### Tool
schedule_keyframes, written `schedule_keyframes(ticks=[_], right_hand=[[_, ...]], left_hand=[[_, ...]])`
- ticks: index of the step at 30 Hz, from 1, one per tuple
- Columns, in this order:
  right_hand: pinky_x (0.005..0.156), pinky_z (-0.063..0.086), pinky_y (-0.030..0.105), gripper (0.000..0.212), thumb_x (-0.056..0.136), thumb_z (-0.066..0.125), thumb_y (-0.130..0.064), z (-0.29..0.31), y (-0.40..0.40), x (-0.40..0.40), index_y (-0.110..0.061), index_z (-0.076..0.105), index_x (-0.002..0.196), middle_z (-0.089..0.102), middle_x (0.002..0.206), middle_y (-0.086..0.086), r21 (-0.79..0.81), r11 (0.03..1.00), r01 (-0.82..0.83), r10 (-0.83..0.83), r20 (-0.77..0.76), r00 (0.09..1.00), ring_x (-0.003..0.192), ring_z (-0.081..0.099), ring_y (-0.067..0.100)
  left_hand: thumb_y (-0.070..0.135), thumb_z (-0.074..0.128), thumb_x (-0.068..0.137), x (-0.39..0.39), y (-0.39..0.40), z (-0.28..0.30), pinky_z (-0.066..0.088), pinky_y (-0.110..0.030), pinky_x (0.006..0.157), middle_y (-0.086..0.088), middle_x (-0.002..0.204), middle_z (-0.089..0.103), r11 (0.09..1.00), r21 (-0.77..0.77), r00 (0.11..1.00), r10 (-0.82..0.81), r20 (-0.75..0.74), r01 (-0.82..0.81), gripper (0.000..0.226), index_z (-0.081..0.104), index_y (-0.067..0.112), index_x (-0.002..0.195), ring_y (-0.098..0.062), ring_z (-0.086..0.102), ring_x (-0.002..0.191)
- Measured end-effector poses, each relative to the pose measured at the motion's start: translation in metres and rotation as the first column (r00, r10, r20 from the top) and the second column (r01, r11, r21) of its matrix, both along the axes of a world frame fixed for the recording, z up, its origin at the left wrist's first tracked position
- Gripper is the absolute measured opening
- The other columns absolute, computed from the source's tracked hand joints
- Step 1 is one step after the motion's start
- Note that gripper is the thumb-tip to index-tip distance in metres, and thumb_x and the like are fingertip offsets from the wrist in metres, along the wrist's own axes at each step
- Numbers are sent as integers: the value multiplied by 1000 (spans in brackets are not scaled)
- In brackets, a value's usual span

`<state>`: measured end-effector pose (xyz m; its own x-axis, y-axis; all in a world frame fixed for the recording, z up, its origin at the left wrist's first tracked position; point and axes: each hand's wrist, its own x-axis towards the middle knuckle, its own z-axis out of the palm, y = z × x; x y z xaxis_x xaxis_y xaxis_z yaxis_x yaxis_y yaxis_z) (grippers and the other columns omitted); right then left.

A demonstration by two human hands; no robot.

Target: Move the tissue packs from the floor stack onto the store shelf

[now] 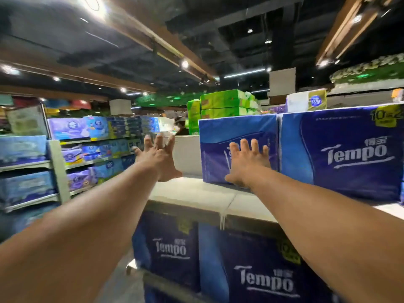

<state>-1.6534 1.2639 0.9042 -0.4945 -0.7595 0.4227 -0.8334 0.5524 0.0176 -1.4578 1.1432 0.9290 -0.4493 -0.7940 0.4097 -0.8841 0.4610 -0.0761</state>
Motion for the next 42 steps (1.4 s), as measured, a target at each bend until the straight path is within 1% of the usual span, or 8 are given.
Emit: schedule_keyframes(ticks=[6,12,20,24,31,35,39,42], right_hand=[[118,15,57,91,88,64,-51,-7,33,101,-20,14,157,17,160,12,4,977,-213,212,31,977,150,9,41],[117,19,55,90,86,67,-58,-50,75,222,-22,22,155,22,158,10,-31,877,-480,478,167,862,146,18,37],[113,24,58,73,87,65,-48,-92,155,382,-20,33,146,31,152,13,4,741,-672,652,237,720,142,24,39],[116,18,61,85,87,68,-51,-125,201,447,-21,24,153,24,159,13,84,653,-753,712,269,648,147,17,41],[116,20,61,84,88,66,-50,-186,276,531,-17,25,153,27,156,16,205,472,-857,791,331,514,146,20,41],[119,12,63,90,88,65,-55,-204,295,555,-18,21,157,18,164,16,224,365,-904,832,356,424,151,12,42],[118,16,61,85,88,64,-60,-209,294,554,-19,29,153,25,160,16,202,329,-922,859,342,381,149,16,41],[118,16,61,86,87,65,-62,-213,282,544,-19,30,153,26,160,15,213,318,-924,860,345,375,149,18,40]], left_hand=[[69,63,83,125,78,-10,5,-68,117,-4,166,-19,961,71,964,265,28,-267,115,-19,35,156,-39,-15,152],[67,60,87,260,175,-35,4,-64,119,-6,167,-13,895,93,898,440,-10,-437,108,-11,30,159,-37,-10,152],[69,63,82,417,310,-76,18,-64,116,-13,162,11,743,75,747,660,76,-665,104,4,28,157,-39,10,149],[69,61,84,476,377,-102,17,-64,116,-9,165,4,677,99,684,723,92,-729,104,1,29,158,-37,7,151],[70,60,83,540,474,-155,22,-59,114,-12,161,15,537,178,558,823,105,-825,102,5,26,157,-38,14,147],[72,61,81,563,504,-190,18,-62,117,-10,166,1,448,265,487,867,104,-854,111,-5,29,158,-37,0,152],[69,65,80,564,510,-202,21,-63,113,-11,163,12,411,271,456,881,126,-870,112,-4,30,159,-38,15,148],[70,63,81,552,504,-210,20,-63,113,-12,165,7,376,279,428,890,158,-884,112,-6,28,159,-38,11,149]])
